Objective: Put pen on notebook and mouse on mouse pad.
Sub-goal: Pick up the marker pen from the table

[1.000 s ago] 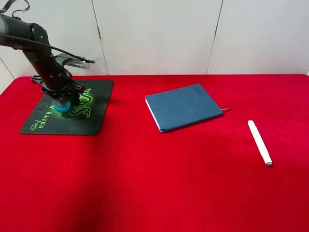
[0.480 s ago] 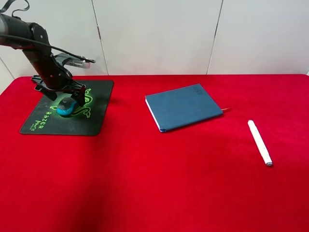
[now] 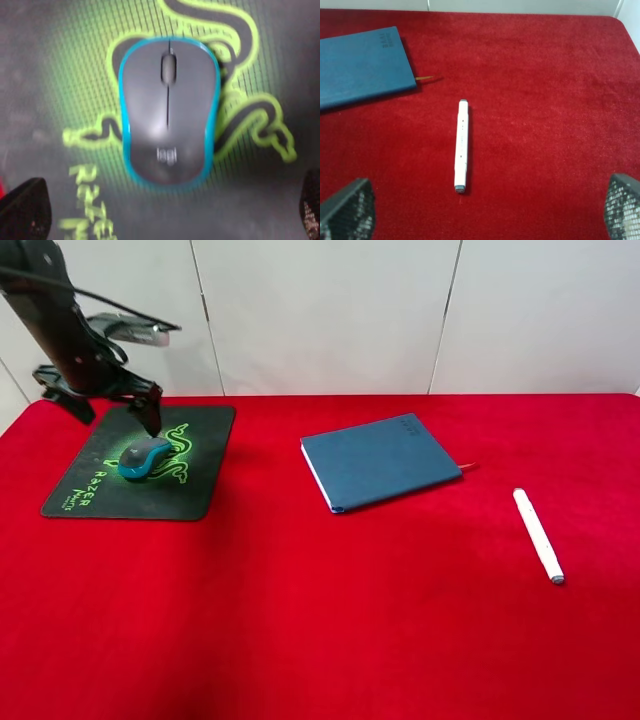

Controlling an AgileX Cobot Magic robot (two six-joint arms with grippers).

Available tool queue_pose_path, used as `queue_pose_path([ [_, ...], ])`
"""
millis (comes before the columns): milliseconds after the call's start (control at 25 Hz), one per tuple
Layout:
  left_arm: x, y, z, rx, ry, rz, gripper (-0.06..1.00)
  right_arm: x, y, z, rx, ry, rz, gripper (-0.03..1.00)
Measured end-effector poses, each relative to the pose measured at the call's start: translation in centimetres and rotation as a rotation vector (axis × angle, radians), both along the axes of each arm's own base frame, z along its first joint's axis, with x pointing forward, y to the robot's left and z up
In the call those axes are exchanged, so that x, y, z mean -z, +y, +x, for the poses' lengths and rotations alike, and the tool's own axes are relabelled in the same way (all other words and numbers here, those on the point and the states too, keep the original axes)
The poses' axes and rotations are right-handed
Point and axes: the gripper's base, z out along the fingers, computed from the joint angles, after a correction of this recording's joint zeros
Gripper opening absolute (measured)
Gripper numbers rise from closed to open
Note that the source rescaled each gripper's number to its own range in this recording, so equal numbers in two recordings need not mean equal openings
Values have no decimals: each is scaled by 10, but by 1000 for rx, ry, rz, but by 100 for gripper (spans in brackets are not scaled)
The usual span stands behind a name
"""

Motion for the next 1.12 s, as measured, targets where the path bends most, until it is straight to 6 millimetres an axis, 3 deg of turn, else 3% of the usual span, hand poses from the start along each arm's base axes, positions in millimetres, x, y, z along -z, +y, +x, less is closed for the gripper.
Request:
queue_pose_path([
  [600, -113, 6, -70, -35, 11, -4, 100, 0, 0, 0, 0, 0, 0, 100],
  [880, -147, 10, -120, -37, -67, -11, 100, 0, 0, 0, 0, 0, 0, 100],
  [1120, -169, 14, -179, -43, -154, -21, 100, 0, 0, 0, 0, 0, 0, 100],
])
